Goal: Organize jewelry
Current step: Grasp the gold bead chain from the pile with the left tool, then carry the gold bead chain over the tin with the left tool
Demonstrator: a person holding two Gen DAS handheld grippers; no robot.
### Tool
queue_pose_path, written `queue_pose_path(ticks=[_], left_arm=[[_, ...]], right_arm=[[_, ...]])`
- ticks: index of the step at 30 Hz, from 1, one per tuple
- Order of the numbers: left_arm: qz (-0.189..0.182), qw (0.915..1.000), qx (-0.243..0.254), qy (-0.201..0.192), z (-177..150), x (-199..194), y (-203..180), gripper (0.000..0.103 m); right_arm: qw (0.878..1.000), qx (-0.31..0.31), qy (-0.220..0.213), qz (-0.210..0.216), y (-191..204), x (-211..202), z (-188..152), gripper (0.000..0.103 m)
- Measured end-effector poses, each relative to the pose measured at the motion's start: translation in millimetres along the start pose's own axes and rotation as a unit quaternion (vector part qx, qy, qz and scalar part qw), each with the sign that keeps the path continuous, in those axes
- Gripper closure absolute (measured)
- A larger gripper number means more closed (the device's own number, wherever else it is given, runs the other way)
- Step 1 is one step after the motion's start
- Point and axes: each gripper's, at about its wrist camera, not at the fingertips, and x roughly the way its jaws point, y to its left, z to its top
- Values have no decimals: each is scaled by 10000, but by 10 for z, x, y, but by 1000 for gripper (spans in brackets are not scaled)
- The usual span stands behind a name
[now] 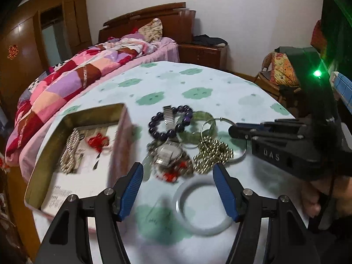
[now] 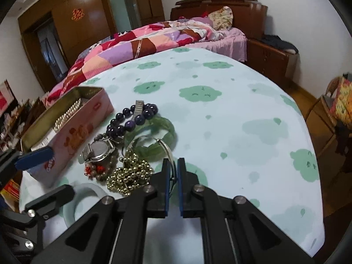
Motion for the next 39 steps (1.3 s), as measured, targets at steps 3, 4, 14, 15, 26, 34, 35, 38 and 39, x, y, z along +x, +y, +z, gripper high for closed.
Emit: queue_pose_path(ticks=[3,4,14,15,26,34,35,38,39], left_arm=[[-233,9997,108,-4,105,95,-88,44],[-257,9996,144,46,122,145,-115,49],[-673,9965,161,463,162,437,-241,63],[-709,9961,130,510,163,468,-239,63],[-746,9963,340,258,205,306,-315,99],[-885,9958,36,-219,333,-61,-142,99],[-888,9957,-3,-275,353,-102,-114,99],[-886,9948,-129,-483,421,-255,-15,99],[-879,9945,-159,-540,441,-292,10,99]], right_arm=[[10000,-24,31,-49,-26,-11,-13,95],[10000,-25,40,-58,-40,-16,-21,95],[9999,90,9,123,-101,-33,-31,94],[9999,83,4,126,-99,-33,-28,94],[10000,9,72,-9,-75,-9,-26,94],[10000,-26,60,-42,-64,-11,-36,94],[10000,-21,55,-40,-69,-13,-36,94],[10000,-33,38,-40,-58,-22,-38,94],[10000,-37,19,-37,-58,-29,-38,94]])
